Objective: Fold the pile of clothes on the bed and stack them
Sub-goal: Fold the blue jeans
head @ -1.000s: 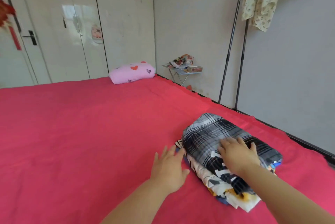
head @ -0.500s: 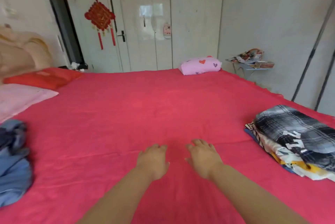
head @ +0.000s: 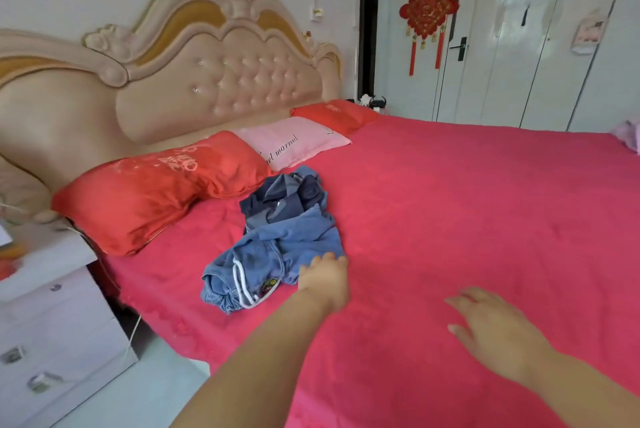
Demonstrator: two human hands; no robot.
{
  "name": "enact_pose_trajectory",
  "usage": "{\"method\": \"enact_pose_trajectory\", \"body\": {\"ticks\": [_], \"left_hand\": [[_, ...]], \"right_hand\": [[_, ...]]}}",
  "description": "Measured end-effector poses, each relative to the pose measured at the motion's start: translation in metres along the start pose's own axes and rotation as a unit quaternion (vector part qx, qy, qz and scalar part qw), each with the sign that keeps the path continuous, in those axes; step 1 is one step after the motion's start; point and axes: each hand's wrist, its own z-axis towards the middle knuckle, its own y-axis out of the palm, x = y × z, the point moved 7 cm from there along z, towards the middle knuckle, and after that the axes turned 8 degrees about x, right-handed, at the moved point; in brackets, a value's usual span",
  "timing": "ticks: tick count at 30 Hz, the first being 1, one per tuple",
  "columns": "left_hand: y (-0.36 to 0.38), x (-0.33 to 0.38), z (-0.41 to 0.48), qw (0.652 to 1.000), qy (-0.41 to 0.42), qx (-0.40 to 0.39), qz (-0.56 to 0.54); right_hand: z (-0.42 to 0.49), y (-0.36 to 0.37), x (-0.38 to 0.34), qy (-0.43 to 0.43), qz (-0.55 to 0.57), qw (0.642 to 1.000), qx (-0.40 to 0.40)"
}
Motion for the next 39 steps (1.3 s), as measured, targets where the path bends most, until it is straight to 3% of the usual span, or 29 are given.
{"method": "enact_pose_trajectory", "body": {"ticks": [3, 7, 10, 13, 17, 22, 25, 30, 33, 39], "left_hand": [[0.003, -0.062, 0.018, 0.997, -0.059, 0.022, 0.054], [0.016, -0.144, 0.028, 0.976, -0.205, 0.004, 0.068], [0.037, -0.181, 0.023, 0.956, -0.288, -0.05, -0.016], [0.041, -0.17, 0.025, 0.961, -0.262, -0.018, -0.091], [0.009, -0.108, 0.033, 0.957, -0.165, 0.101, -0.217], [-0.031, 0.008, 0.023, 0.913, -0.045, 0.089, -0.396], [-0.045, 0.058, 0.015, 0.865, -0.054, 0.082, -0.493], [-0.071, 0.155, -0.007, 0.779, -0.023, -0.009, -0.626], [-0.085, 0.208, -0.021, 0.746, -0.013, -0.05, -0.664], [-0.115, 0.31, -0.056, 0.674, 0.054, -0.162, -0.718]], "right_hand": [[0.025, 0.012, -0.026, -0.024, 0.003, 1.0, -0.013], [0.051, 0.026, -0.048, -0.051, 0.012, 0.998, -0.018], [0.061, 0.033, -0.056, -0.057, 0.03, 0.998, -0.019], [0.061, 0.039, -0.058, -0.057, 0.049, 0.997, -0.014], [0.062, 0.038, -0.052, -0.032, 0.091, 0.995, -0.011], [0.051, 0.003, -0.041, -0.014, 0.248, 0.969, 0.01], [0.031, -0.02, -0.016, 0.028, 0.383, 0.923, 0.023], [-0.019, -0.044, 0.032, 0.053, 0.521, 0.85, 0.045], [-0.055, -0.067, 0.062, 0.078, 0.578, 0.809, 0.073], [-0.118, -0.115, 0.15, 0.183, 0.561, 0.769, 0.244]]}}
